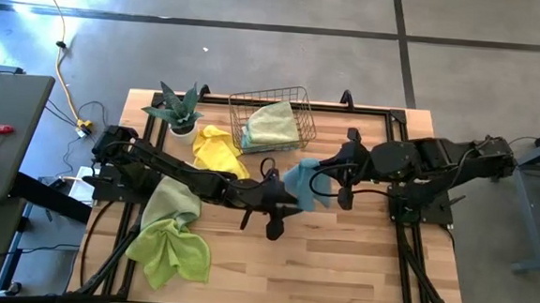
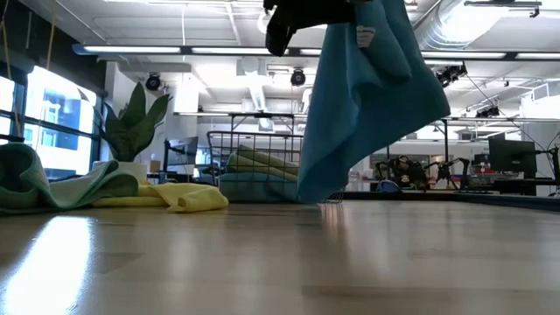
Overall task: Fold microfiber towels
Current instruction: Fold the blue microfiber cloth
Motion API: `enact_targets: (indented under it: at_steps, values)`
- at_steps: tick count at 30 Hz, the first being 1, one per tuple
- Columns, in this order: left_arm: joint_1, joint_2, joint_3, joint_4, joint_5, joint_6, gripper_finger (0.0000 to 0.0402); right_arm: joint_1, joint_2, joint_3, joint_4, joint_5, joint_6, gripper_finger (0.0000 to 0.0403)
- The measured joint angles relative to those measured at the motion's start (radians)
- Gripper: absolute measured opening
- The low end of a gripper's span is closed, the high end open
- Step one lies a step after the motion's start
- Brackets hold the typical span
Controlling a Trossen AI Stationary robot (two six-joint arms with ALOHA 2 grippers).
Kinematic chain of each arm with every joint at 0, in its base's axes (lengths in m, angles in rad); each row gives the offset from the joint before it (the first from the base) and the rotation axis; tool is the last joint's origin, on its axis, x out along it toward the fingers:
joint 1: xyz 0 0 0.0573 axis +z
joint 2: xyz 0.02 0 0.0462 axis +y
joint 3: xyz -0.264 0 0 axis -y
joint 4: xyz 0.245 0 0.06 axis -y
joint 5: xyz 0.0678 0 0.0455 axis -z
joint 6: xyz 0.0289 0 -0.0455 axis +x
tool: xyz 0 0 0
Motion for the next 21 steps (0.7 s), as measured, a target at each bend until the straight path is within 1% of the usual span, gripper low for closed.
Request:
enact_targets:
  at_steps: [3,5,7,10,12,15,21]
  values:
    - [0.000,0.000,0.000,0.002,0.000,-0.002,0.0142,0.000,0.000,0.000,0.000,0.000,0.000,0.0000]
    - [0.002,0.000,0.000,0.002,0.006,-0.011,0.0160,0.000,0.000,0.000,0.004,0.000,0.000,0.0000]
    - [0.008,0.003,0.000,0.002,0.037,-0.020,0.0168,0.000,0.000,0.000,0.011,-0.001,0.000,0.0000]
    - [0.019,0.031,0.001,0.005,0.102,-0.065,0.0166,0.000,0.000,0.000,0.016,-0.001,-0.005,0.0000]
    - [0.023,0.058,0.000,0.017,0.133,-0.090,0.0156,0.000,0.000,0.000,0.019,-0.002,-0.006,0.0000]
    - [0.027,0.081,0.000,0.047,0.140,-0.113,0.0126,0.000,0.000,0.000,0.017,-0.002,-0.005,0.0000]
    - [0.031,0.078,0.000,0.102,0.137,-0.104,0.0028,0.000,0.000,0.000,-0.010,-0.008,0.010,0.0000]
